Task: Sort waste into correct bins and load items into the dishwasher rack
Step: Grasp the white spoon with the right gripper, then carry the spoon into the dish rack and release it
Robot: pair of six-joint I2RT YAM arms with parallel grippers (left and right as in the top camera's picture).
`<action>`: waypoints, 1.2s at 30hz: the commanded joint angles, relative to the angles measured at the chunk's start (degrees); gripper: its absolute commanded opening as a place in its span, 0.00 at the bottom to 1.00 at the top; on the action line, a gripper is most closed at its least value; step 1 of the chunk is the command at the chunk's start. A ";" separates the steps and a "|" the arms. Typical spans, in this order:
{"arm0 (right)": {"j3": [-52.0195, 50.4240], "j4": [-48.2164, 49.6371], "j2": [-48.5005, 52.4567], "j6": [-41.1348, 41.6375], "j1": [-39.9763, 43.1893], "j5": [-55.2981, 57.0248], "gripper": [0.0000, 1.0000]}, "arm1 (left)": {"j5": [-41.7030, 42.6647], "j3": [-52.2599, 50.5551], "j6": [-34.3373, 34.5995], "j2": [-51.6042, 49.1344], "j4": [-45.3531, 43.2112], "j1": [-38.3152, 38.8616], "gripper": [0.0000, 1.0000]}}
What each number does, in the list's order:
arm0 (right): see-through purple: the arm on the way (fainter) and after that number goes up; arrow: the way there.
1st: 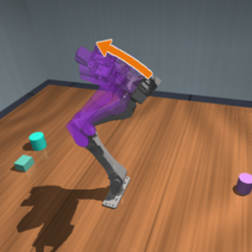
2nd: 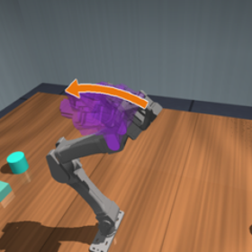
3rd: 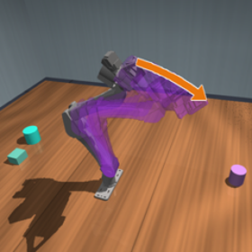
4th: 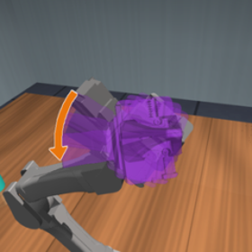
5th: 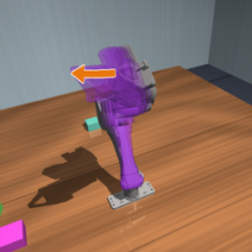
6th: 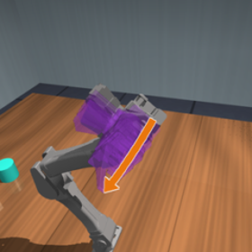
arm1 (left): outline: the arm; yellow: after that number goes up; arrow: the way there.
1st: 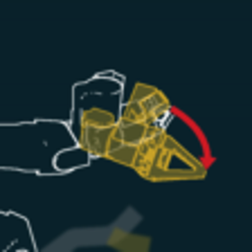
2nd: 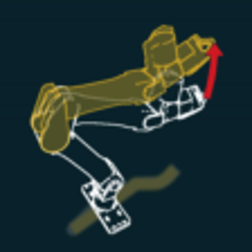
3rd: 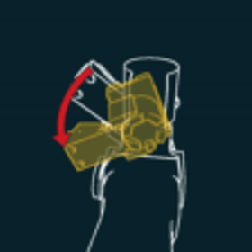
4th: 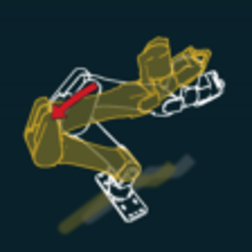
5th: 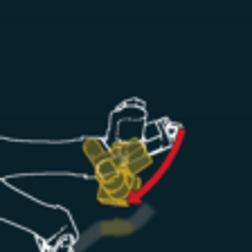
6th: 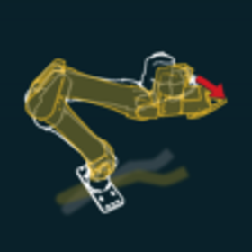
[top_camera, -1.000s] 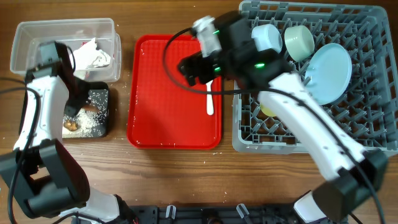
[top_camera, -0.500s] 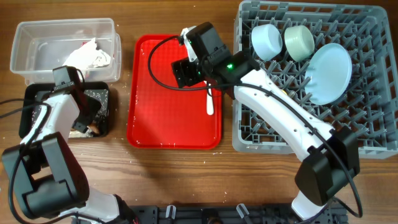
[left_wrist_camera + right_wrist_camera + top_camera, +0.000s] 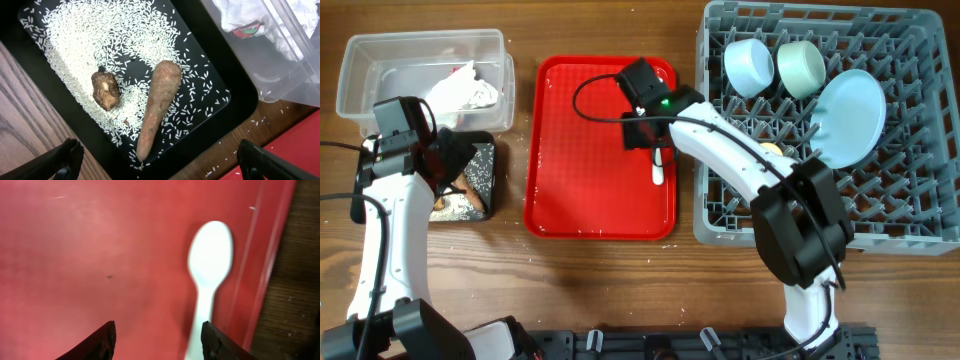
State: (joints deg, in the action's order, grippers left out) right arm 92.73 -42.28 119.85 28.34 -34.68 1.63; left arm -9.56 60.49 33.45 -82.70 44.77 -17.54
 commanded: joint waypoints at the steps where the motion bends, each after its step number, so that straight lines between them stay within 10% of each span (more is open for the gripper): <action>1: 0.52 -0.46 3.34 2.73 1.81 1.38 0.55 | 0.09 0.55 -0.92 0.02 0.02 -0.22 1.00; 21: 0.52 0.76 10.45 3.78 4.55 -15.32 0.05 | 0.09 0.55 -0.92 0.02 0.02 -0.22 1.00; 29: 1.60 1.03 8.07 1.42 4.55 -17.16 0.04 | 0.09 0.55 -0.92 0.02 0.02 -0.22 1.00; 36: 2.21 -7.96 -14.82 -1.18 6.27 -3.72 0.04 | 0.09 0.55 -0.92 0.02 0.02 -0.22 1.00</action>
State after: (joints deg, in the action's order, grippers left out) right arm 94.04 -46.33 116.99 28.82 -30.04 -11.51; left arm -9.56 60.49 33.43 -82.70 44.77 -17.54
